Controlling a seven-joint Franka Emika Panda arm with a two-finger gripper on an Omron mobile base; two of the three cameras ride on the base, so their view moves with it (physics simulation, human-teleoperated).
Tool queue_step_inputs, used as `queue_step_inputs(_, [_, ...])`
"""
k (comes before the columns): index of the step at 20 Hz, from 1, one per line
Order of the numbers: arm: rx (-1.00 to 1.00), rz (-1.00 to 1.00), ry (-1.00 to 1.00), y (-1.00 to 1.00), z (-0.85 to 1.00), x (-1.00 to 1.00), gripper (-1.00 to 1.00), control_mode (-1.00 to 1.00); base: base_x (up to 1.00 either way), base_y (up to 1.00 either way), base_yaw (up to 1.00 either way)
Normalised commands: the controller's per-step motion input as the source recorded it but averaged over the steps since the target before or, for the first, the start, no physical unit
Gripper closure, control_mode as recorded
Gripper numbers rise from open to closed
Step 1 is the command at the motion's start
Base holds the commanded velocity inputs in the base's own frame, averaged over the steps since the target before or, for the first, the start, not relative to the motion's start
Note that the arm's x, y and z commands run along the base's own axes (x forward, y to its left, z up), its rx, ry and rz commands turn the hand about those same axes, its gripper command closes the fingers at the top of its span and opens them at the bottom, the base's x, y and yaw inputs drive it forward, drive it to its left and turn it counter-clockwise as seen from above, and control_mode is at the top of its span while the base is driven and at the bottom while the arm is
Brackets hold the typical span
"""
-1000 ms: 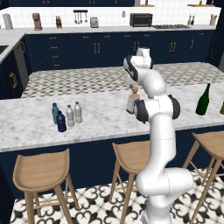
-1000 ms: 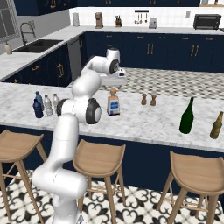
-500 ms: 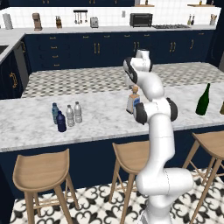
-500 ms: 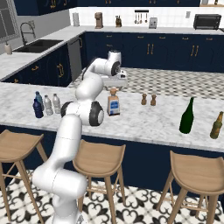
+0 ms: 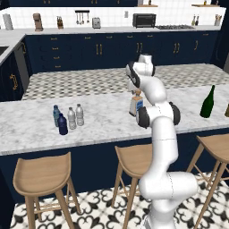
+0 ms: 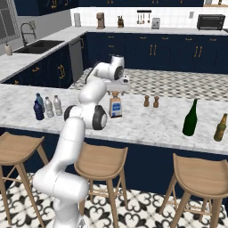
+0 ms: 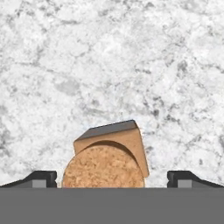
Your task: Move the plastic bottles in the middle to the plastics group, and the glass bottles in the middle to the glass group.
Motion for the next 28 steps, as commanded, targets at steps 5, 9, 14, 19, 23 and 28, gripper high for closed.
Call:
queue_step_inputs(5, [0.0,0.0,0.0,0.0,-0.14,0.0,1.0,-1.0,0.0,0.0,0.0])
queue_step_inputs(9, [0.0,0.0,0.0,0.0,0.0,-0.01,1.0,-1.0,0.0,0.0,0.0])
queue_step_inputs(14, [0.0,0.0,-0.04,-0.02,0.01,-0.41,1.0,-1.0,0.0,0.0,0.0])
queue_step_inputs(19, [0.0,0.0,-0.12,-0.32,0.07,-1.0,1.0,-1.0,0.0,0.0,0.0])
queue_step_inputs(23, [-0.02,0.0,-0.15,-0.37,0.08,-1.0,1.0,-1.0,0.0,0.0,0.0])
queue_step_inputs(28, [-0.02,0.01,-0.07,-0.23,0.5,-0.85,1.0,-1.0,0.0,0.0,0.0])
